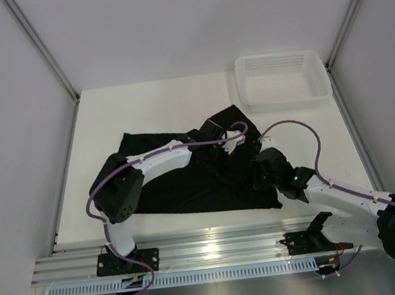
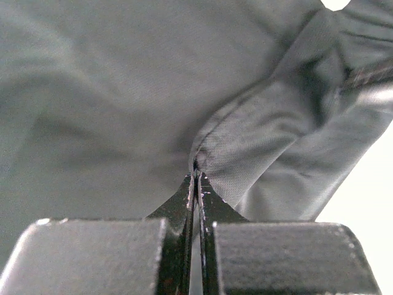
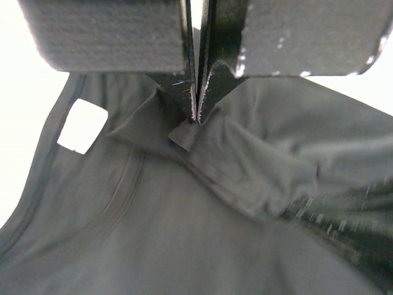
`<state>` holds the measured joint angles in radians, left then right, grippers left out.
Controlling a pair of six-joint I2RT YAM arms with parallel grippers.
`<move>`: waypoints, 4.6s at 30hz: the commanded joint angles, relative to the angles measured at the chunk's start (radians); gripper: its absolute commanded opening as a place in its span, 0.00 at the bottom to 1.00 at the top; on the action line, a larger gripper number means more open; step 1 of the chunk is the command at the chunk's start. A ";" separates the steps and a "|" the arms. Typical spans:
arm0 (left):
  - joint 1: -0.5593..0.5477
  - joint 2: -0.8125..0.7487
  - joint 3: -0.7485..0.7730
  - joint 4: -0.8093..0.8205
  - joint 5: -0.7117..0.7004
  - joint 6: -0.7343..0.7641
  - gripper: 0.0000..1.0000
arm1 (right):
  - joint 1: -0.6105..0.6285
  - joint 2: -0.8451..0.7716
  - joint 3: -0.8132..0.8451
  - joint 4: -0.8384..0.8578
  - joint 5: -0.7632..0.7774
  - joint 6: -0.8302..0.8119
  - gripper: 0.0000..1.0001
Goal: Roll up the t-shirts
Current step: Fold the tshirt
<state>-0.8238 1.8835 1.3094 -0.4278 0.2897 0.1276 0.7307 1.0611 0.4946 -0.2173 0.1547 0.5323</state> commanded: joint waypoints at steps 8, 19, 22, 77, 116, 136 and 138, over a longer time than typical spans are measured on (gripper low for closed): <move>0.029 -0.080 -0.096 0.133 -0.101 -0.071 0.01 | -0.146 0.206 0.093 0.288 -0.047 -0.215 0.00; 0.037 -0.076 -0.137 0.215 -0.210 -0.117 0.01 | -0.177 0.381 0.141 0.429 -0.047 -0.269 0.00; 0.035 -0.080 -0.147 0.225 -0.211 -0.120 0.02 | -0.185 0.416 0.147 0.463 -0.053 -0.270 0.00; 0.280 -0.515 -0.343 -0.156 -0.152 0.207 0.61 | -0.166 0.112 0.136 0.072 0.042 -0.080 0.42; 0.907 -0.353 -0.443 -0.204 -0.212 0.673 0.58 | -0.008 -0.010 -0.111 -0.111 0.141 0.305 0.21; 1.045 -0.327 -0.314 -0.267 -0.170 0.668 0.61 | 0.042 -0.013 -0.042 -0.174 0.083 0.308 0.34; 1.046 -0.320 -0.331 -0.252 -0.140 0.717 0.61 | 0.042 -0.004 -0.050 -0.153 0.074 0.307 0.33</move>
<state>0.2123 1.5494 0.9657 -0.7158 0.1249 0.7872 0.7670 1.0447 0.4557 -0.4202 0.2443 0.8196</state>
